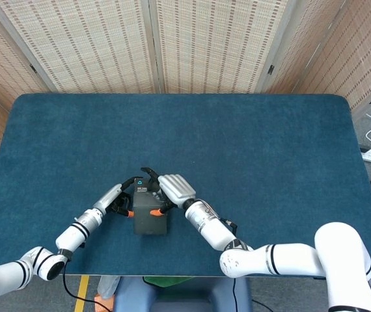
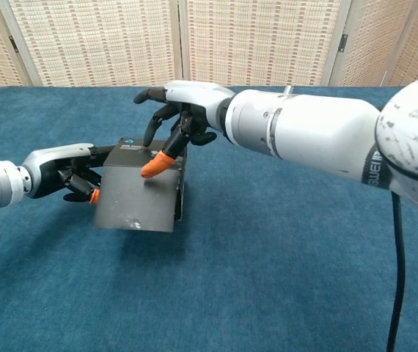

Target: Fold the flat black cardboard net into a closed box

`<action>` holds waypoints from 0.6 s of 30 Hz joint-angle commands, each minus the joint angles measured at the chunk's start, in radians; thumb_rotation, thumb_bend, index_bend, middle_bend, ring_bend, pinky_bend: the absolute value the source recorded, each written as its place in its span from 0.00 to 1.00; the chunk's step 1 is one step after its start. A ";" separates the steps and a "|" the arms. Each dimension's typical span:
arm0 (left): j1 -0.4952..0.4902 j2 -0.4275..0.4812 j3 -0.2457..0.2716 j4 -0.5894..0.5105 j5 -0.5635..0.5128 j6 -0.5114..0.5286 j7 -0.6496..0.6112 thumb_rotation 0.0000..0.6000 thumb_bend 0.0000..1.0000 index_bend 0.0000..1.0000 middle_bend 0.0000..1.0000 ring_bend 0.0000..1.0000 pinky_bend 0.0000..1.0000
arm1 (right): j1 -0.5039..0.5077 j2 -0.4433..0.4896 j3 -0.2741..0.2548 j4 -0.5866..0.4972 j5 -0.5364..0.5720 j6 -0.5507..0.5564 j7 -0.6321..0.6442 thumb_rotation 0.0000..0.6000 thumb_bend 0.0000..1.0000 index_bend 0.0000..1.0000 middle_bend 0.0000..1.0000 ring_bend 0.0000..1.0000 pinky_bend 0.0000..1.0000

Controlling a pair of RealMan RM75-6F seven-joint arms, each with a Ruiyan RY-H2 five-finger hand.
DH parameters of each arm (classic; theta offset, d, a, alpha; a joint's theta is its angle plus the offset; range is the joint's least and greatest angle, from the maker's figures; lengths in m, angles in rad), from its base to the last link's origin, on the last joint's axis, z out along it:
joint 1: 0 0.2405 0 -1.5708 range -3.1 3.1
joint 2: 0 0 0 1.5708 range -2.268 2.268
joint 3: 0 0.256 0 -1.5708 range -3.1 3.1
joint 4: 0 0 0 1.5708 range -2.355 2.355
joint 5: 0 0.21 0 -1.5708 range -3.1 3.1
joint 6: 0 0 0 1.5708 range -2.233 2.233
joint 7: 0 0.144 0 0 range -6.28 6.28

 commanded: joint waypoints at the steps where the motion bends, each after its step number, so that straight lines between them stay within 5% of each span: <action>1: 0.002 0.013 0.010 -0.002 0.014 -0.010 0.058 1.00 0.23 0.03 0.09 0.69 0.96 | -0.003 -0.010 -0.010 0.004 0.002 0.013 -0.020 1.00 0.00 0.07 0.33 0.66 1.00; 13: 0.007 0.066 0.007 -0.055 -0.035 0.001 0.397 1.00 0.21 0.00 0.00 0.64 0.93 | -0.012 -0.046 -0.027 0.034 -0.022 0.053 -0.082 1.00 0.00 0.07 0.34 0.66 1.00; 18: 0.029 0.169 -0.015 -0.182 -0.167 0.069 0.744 1.00 0.21 0.00 0.00 0.64 0.93 | -0.015 -0.087 -0.065 0.076 -0.094 0.094 -0.144 1.00 0.00 0.08 0.34 0.66 1.00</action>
